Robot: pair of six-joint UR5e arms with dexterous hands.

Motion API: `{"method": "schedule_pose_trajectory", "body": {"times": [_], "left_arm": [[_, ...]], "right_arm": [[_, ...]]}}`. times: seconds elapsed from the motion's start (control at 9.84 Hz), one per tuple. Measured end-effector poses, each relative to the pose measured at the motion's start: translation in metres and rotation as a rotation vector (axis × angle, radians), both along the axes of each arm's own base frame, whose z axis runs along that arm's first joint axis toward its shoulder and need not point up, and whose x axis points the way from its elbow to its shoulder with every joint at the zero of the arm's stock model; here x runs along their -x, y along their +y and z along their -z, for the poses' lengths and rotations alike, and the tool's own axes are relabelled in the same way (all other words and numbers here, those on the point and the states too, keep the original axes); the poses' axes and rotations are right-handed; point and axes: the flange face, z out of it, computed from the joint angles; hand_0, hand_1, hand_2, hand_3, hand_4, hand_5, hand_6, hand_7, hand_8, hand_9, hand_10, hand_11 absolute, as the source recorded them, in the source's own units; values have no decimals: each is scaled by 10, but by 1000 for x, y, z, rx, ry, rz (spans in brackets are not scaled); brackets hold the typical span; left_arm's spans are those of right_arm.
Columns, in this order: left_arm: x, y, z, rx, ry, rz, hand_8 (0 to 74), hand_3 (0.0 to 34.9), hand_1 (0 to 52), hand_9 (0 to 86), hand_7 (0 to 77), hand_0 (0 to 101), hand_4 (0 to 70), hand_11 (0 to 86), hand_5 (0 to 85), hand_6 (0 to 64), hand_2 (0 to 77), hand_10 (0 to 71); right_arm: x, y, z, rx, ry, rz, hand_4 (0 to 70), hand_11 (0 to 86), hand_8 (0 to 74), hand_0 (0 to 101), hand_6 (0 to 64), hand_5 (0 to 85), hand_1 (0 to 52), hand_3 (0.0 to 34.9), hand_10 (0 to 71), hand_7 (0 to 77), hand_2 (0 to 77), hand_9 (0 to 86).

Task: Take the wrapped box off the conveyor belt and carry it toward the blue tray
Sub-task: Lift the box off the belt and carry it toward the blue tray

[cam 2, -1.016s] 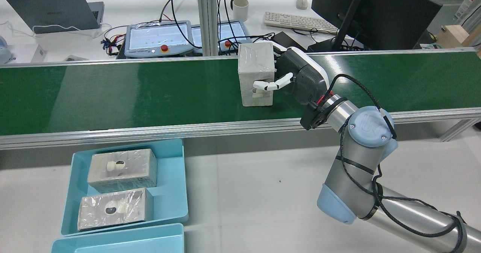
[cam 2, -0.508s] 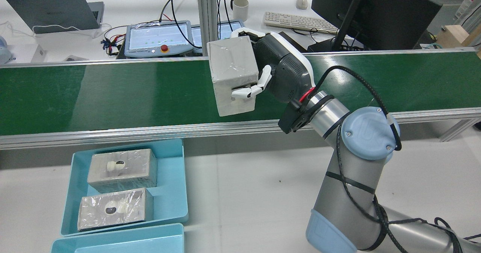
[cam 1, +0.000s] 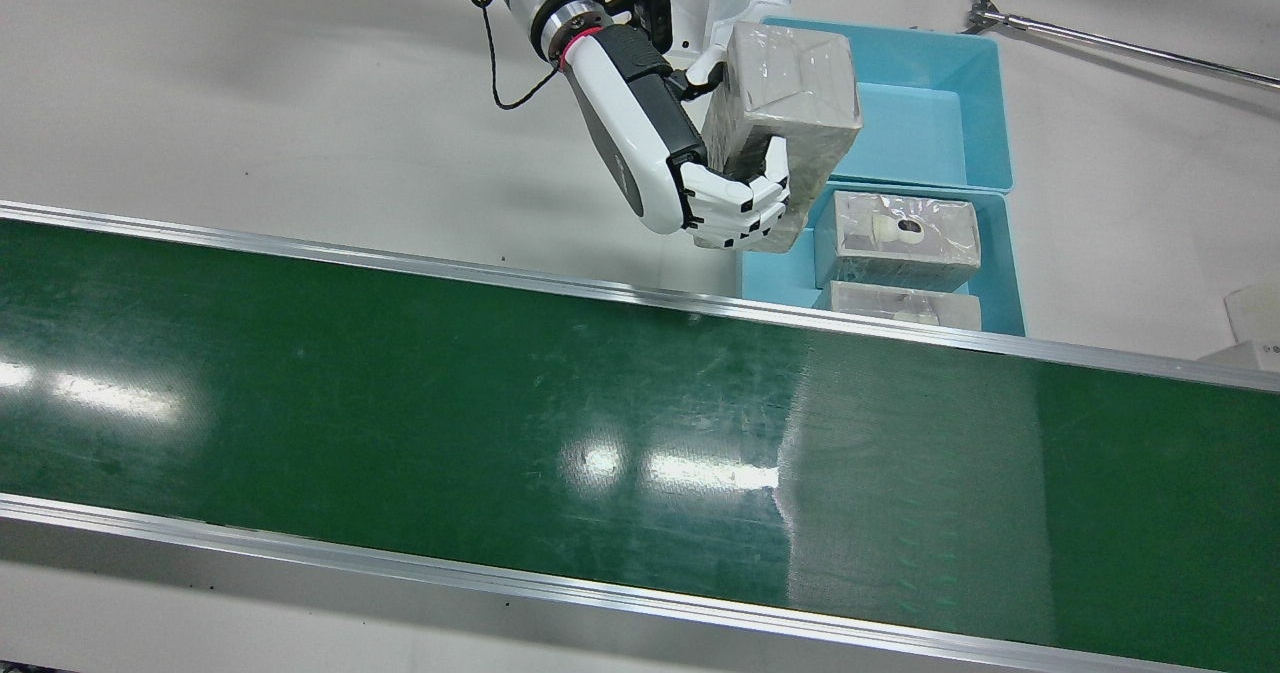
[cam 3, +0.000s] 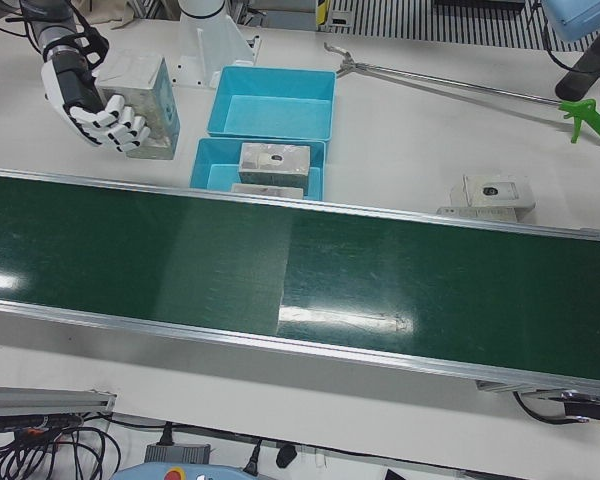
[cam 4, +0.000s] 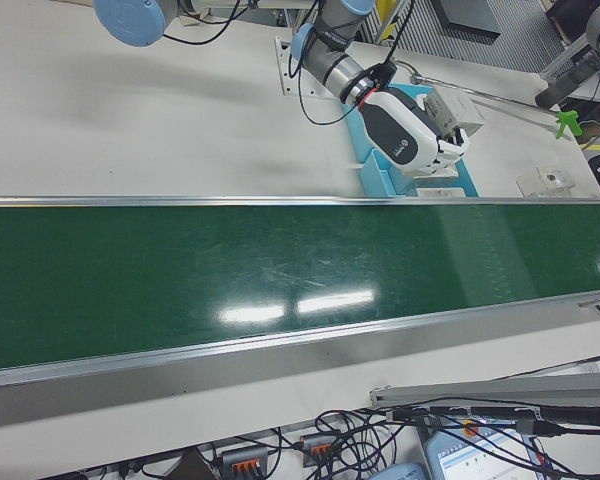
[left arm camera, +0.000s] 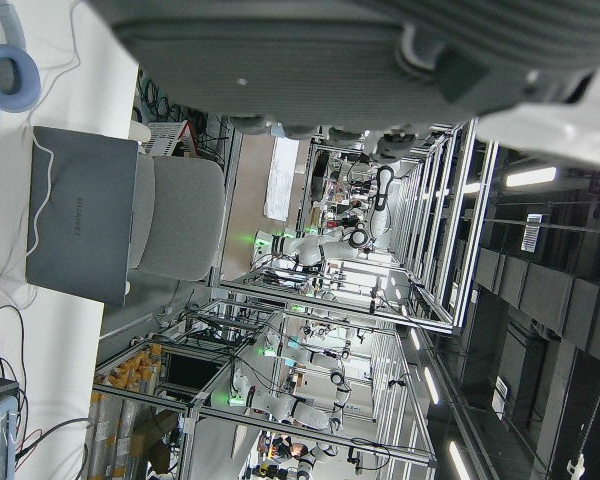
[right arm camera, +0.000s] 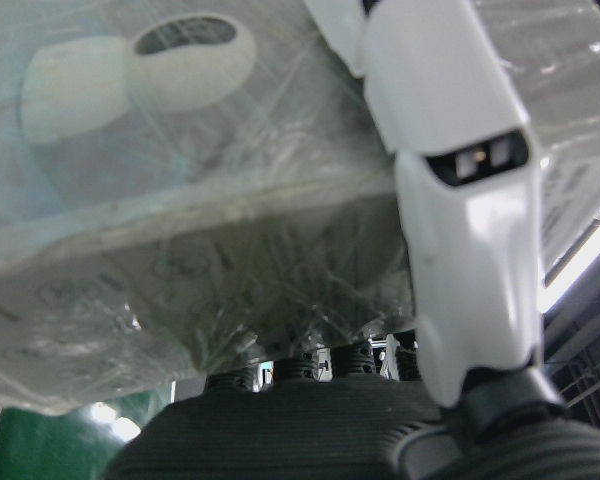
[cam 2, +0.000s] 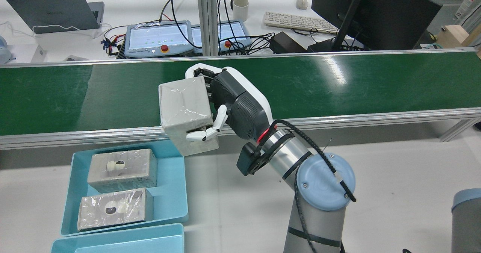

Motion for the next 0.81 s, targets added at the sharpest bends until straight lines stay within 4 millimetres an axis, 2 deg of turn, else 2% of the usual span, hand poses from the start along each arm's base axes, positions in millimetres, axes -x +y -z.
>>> {"method": "schedule_pose_trajectory", "body": {"times": [0.1, 0.2, 0.41, 0.51, 0.61, 0.71, 0.81], "left_arm": [[0, 0, 0, 0, 0, 0, 5, 0, 0, 0, 5, 0, 0, 0, 11, 0, 5, 0], [0, 0, 0, 0, 0, 0, 5, 0, 0, 0, 5, 0, 0, 0, 11, 0, 5, 5], [0, 0, 0, 0, 0, 0, 5, 0, 0, 0, 5, 0, 0, 0, 11, 0, 11, 5], [0, 0, 0, 0, 0, 0, 5, 0, 0, 0, 5, 0, 0, 0, 11, 0, 11, 5], [0, 0, 0, 0, 0, 0, 5, 0, 0, 0, 5, 0, 0, 0, 11, 0, 11, 5], [0, 0, 0, 0, 0, 0, 5, 0, 0, 0, 5, 0, 0, 0, 11, 0, 5, 5], [0, 0, 0, 0, 0, 0, 5, 0, 0, 0, 5, 0, 0, 0, 11, 0, 11, 5]], "right_arm": [[21, 0, -3, -4, 10, 10, 338, 507, 453, 518, 338, 567, 5, 24, 344, 562, 398, 507], [40, -2, -9, -11, 19, 25, 300, 507, 453, 513, 338, 687, 5, 25, 344, 562, 398, 507], [63, -5, -19, -31, 30, 63, 300, 507, 453, 506, 338, 687, 5, 23, 344, 562, 398, 507], [71, -5, -19, -45, 30, 84, 305, 578, 393, 505, 295, 682, 5, 12, 284, 687, 398, 589], [77, -5, -17, -56, 29, 101, 262, 535, 327, 522, 235, 638, 5, 2, 207, 611, 398, 545], [81, -4, -17, -63, 29, 112, 262, 535, 327, 522, 235, 638, 5, 2, 207, 611, 398, 545], [85, -3, -16, -70, 32, 126, 213, 458, 240, 559, 136, 567, 5, 32, 98, 529, 398, 480]]}}
